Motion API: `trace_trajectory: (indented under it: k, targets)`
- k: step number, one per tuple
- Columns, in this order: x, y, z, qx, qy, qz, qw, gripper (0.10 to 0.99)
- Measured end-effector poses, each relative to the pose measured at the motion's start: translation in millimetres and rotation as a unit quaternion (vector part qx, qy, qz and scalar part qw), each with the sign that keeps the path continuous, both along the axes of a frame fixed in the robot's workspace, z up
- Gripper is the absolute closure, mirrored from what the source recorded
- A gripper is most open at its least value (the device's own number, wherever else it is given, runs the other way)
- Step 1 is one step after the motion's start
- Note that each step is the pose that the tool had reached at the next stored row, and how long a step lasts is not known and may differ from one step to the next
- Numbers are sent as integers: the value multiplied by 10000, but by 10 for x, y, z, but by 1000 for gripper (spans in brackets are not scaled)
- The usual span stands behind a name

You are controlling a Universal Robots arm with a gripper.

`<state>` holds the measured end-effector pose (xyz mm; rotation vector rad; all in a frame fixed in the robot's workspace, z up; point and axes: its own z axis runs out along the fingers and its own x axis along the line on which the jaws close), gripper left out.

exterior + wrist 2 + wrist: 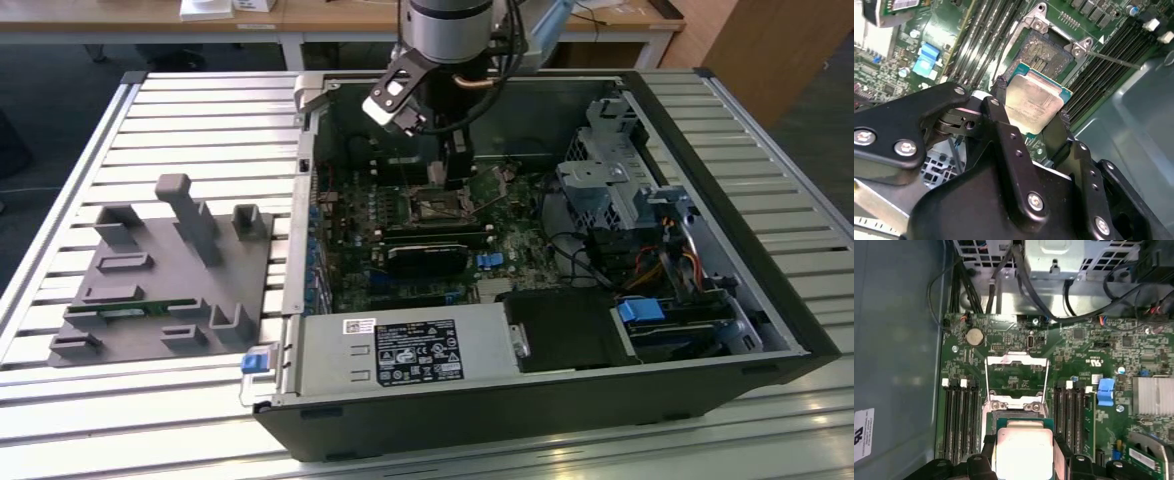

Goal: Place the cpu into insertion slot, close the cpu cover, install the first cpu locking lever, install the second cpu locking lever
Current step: 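Place the cpu into insertion slot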

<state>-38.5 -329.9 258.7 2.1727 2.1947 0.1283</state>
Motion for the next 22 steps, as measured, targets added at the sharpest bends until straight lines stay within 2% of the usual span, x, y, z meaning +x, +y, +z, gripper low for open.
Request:
trace_trajectory:
  k: [8, 22]
  targets:
    - [-33, 40, -145, 0, 0, 123, 9999, 549]
    - [-63, 107, -400, -11, 0, 126, 9999, 549]
